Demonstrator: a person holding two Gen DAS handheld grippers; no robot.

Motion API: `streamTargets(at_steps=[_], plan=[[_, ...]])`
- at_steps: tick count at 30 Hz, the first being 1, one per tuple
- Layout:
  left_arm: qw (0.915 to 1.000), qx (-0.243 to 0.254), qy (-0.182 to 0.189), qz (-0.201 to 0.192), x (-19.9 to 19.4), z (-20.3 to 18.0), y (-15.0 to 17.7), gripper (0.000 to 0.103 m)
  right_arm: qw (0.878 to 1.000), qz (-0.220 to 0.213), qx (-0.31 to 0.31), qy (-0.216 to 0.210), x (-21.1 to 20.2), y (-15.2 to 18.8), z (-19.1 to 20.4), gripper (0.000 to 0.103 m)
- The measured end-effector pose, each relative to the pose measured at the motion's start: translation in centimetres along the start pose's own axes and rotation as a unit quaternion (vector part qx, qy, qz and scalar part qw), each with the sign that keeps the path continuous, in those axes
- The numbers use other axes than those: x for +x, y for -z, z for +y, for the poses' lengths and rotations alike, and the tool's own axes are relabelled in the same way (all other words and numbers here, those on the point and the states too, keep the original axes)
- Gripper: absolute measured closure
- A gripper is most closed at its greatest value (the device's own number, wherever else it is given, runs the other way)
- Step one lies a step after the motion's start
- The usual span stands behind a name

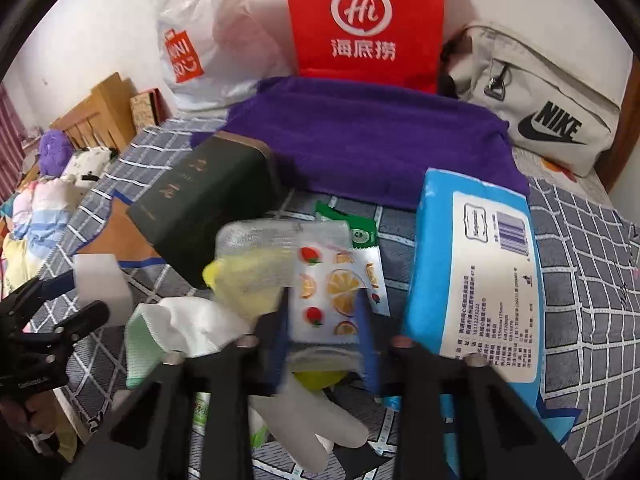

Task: Organize soft objects
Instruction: 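Grasp the white foam block with the left tool while the right tool grasps the fruit-printed sachet, then carry the foam block and sachet in both tools over the purple towel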

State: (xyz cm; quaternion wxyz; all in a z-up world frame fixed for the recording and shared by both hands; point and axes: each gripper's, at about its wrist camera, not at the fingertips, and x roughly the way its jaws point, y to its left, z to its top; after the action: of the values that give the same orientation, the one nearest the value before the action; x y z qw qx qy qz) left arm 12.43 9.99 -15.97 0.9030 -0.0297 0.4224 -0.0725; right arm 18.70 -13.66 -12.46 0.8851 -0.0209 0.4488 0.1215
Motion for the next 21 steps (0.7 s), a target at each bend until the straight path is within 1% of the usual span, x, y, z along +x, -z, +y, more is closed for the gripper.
streamTargets(at_steps=[2,6,9,12,16,19,21], plan=[[1.0,-0.001,0.0,0.001,0.1,-0.1,0.0,0.024,1.0,-0.016,0.0,-0.004,-1.2,0.1,-0.2,0.091],[1.0,-0.008,-0.003,0.004,0.1,-0.1,0.1,0.024,0.999,-0.036,0.016,-0.027,-3.3,0.5,-1.0,0.096],[0.9999,-0.013,-0.008,0.005,-0.3,-0.1,0.2,0.024,0.998,-0.048,0.03,-0.043,-5.0,1.1,-1.7,0.098],[0.9997,-0.014,-0.021,0.003,-0.7,-0.4,0.4,0.024,0.995,-0.062,0.045,-0.061,-7.0,2.1,-2.7,0.099],[0.9994,-0.022,-0.029,-0.001,-1.4,-0.5,0.6,0.024,0.994,-0.065,0.055,-0.07,-8.8,3.8,-3.8,0.1],[0.9988,-0.025,-0.041,-0.003,-1.8,-0.6,0.7,0.024,0.993,-0.066,0.061,-0.078,-10.1,5.1,-4.8,0.1],[0.9987,-0.027,-0.043,-0.003,-2.0,-0.7,0.8,0.024,0.993,-0.069,0.063,-0.069,-11.0,6.2,-5.5,0.1]])
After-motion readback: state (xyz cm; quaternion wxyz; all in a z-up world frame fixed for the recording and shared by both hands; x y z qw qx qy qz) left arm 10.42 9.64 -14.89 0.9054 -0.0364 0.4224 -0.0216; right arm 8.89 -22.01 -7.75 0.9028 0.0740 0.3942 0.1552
